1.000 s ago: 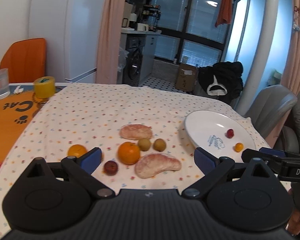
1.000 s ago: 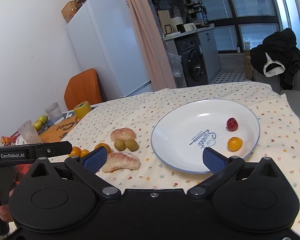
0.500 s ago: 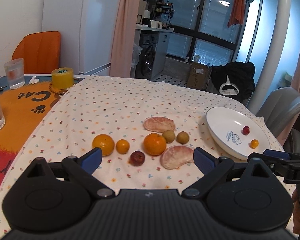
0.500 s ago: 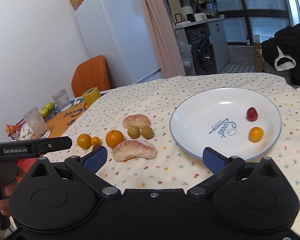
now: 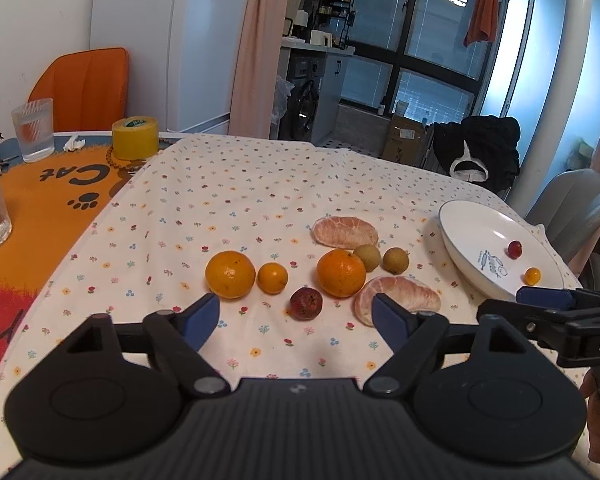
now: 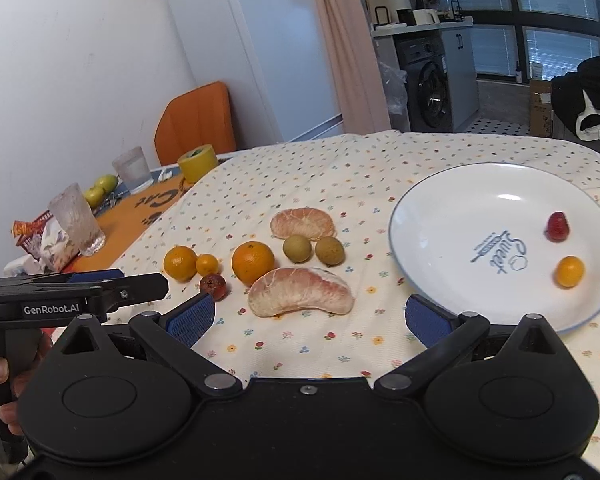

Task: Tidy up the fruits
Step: 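Withdraw both open grippers from the plate back over the fruit row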

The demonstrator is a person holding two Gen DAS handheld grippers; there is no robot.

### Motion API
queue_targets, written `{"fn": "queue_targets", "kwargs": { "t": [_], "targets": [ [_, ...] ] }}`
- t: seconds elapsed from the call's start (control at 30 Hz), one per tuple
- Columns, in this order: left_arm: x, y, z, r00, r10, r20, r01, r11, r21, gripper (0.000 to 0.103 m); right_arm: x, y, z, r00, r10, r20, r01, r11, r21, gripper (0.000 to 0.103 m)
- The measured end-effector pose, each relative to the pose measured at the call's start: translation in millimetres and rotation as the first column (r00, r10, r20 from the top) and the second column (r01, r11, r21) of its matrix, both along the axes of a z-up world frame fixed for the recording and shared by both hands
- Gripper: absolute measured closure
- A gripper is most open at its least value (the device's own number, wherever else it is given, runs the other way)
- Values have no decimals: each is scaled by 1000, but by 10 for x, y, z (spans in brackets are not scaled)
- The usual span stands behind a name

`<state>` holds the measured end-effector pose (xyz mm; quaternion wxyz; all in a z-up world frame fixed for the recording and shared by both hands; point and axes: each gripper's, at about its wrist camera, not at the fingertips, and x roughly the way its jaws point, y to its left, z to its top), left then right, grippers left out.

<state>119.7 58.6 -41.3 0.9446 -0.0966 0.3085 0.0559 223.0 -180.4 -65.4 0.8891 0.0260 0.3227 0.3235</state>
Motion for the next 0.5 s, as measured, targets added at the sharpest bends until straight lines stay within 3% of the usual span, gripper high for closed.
{"fn": "queue_targets", "kwargs": {
  "t": [0.5],
  "targets": [
    [133,211,-170,999,21,-26,-22,999,-35,35,199,403,-201,1000,1,-24,-3,996,-94,0]
  ]
}}
